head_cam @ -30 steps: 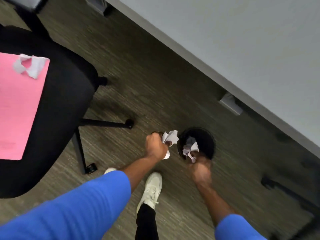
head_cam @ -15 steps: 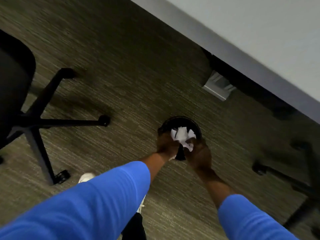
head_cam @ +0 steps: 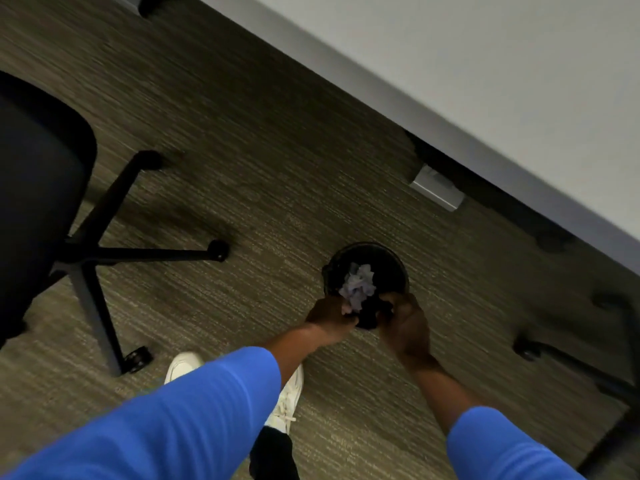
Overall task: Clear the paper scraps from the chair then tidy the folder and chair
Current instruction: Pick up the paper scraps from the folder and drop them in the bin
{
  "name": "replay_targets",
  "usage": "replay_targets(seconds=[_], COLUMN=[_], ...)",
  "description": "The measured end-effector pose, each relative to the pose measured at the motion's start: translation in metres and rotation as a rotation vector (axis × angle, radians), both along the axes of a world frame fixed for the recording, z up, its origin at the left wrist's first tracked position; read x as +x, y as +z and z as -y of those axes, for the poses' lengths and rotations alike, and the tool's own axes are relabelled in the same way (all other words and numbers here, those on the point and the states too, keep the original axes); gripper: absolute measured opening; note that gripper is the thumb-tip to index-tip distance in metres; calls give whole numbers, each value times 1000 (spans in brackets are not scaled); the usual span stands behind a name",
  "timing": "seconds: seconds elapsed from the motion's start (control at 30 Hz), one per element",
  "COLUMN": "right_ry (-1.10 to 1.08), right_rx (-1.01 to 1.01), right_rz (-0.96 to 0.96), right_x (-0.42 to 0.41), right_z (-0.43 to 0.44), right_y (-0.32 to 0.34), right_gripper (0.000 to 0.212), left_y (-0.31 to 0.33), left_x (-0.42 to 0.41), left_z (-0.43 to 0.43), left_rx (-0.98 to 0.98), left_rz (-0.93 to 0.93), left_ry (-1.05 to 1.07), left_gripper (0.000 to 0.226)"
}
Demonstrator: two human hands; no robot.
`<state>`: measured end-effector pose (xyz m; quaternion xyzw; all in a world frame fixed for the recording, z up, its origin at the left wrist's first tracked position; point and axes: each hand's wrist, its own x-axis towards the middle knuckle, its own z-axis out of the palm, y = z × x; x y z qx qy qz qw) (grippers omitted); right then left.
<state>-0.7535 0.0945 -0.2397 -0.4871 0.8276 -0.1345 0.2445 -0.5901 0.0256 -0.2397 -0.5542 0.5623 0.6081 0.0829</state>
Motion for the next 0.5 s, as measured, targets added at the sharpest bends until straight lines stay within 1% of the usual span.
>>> replay_targets(seconds=[0.1,0.17,0.2,0.23,0.3,0.37,0.43,0.5], right_ry=[12,46,69,97,180,247,290,352], right_rx=[107,138,134,116,104,149,187,135], right_rz=[13,18,23,31,65,130,145,116], right_x=[23,43,55,67,95,125,156,186], right_z=[6,14,20,26,42,59,78,97], right_y=[11,21,30,37,58,81,102,121], right_gripper=[35,34,33,34,39,47,50,50], left_y=[23,39,45,53,77,94,110,130], left_x=[28,49,61,74,107,146,188,235], left_z=[-5,-6,-5,-3,1,1,0,1], left_rx=[-103,-120,-103,-102,-127,-168,-209,-226], left_rz=[51,77,88,101,116,126,145,160], left_ry=[-59,-19,32,93,220,347,455,570], left_gripper=[34,35,37,34,20,12,12,14])
